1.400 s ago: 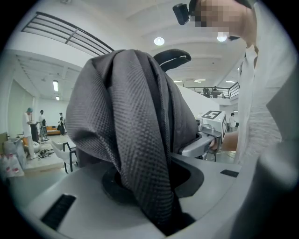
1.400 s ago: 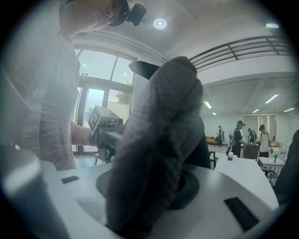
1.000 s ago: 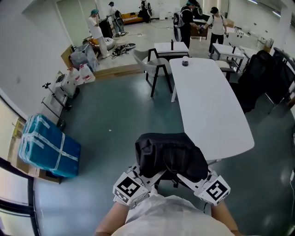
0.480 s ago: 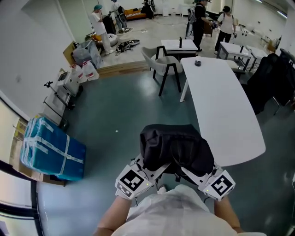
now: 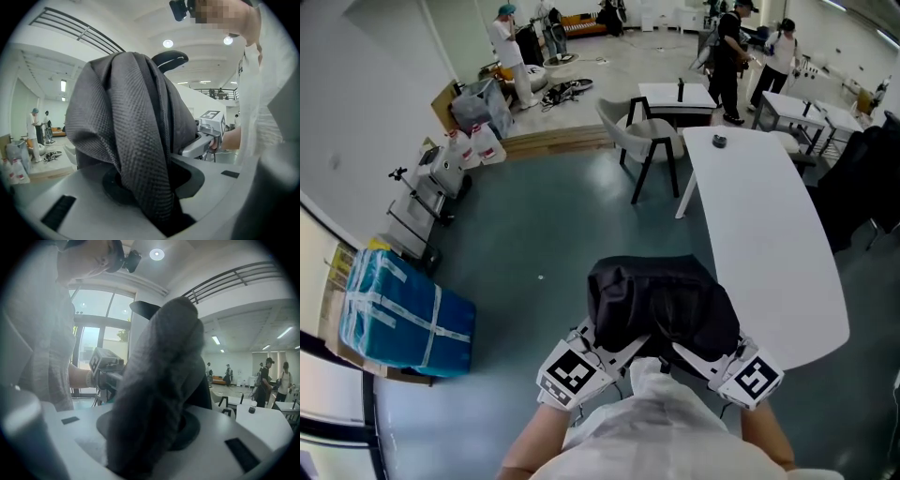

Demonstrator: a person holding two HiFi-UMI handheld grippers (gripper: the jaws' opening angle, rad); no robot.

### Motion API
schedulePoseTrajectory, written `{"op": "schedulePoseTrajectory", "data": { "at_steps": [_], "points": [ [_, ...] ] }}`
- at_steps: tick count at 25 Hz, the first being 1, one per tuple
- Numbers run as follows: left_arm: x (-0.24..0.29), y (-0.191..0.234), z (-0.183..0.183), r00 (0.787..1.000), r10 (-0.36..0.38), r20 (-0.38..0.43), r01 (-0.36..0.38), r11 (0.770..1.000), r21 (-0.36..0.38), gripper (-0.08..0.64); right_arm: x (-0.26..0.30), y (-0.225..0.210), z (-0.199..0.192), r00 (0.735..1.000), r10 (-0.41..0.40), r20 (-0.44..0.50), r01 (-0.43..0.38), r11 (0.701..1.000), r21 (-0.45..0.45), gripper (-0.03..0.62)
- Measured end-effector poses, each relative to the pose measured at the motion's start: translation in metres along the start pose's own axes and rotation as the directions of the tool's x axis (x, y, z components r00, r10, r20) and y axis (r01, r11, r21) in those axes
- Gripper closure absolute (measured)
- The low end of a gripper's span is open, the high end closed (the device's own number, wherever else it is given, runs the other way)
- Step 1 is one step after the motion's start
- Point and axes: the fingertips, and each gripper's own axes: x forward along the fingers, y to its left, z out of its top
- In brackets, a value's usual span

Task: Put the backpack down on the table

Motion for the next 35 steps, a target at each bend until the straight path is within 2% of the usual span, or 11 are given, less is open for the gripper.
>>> {"op": "schedulePoseTrajectory", "data": {
  "at_steps": [7,11,16,21,26,31,35],
  "points": [
    [0.05,0.081,0.023,0.999,0.031,0.011,-0.031,0.999,-0.012,0.422,0.044,-0.089,0.014,1.0,0.017,0.004,-0.017,1.0,-0.019,0.453],
    [0.083,0.12,0.038,0.999,0.04,0.003,-0.04,0.999,0.015,0.422,0.06,-0.139,0.02,1.0,0.016,0.026,-0.017,1.0,0.006,0.453],
    [0.124,0.15,0.052,1.0,0.01,0.015,-0.01,1.0,0.028,0.422,0.065,-0.189,0.022,0.998,-0.038,0.045,0.037,0.999,0.02,0.453],
    [0.171,0.168,0.071,0.998,-0.07,0.007,0.069,0.996,0.058,0.422,0.056,-0.238,0.024,0.994,-0.106,0.031,0.106,0.994,0.013,0.453],
    [0.22,0.183,0.086,0.982,-0.187,0.023,0.185,0.98,0.071,0.422,0.046,-0.283,0.022,0.973,-0.229,0.024,0.228,0.973,0.034,0.453],
    [0.265,0.205,0.1,0.948,-0.317,0.016,0.315,0.945,0.094,0.422,0.043,-0.328,0.022,0.932,-0.362,0.001,0.361,0.93,0.072,0.453],
    [0.302,0.231,0.11,0.904,-0.427,-0.021,0.426,0.897,0.12,0.422,0.049,-0.369,0.022,0.89,-0.455,-0.032,0.456,0.884,0.109,0.453]
  ]
}}
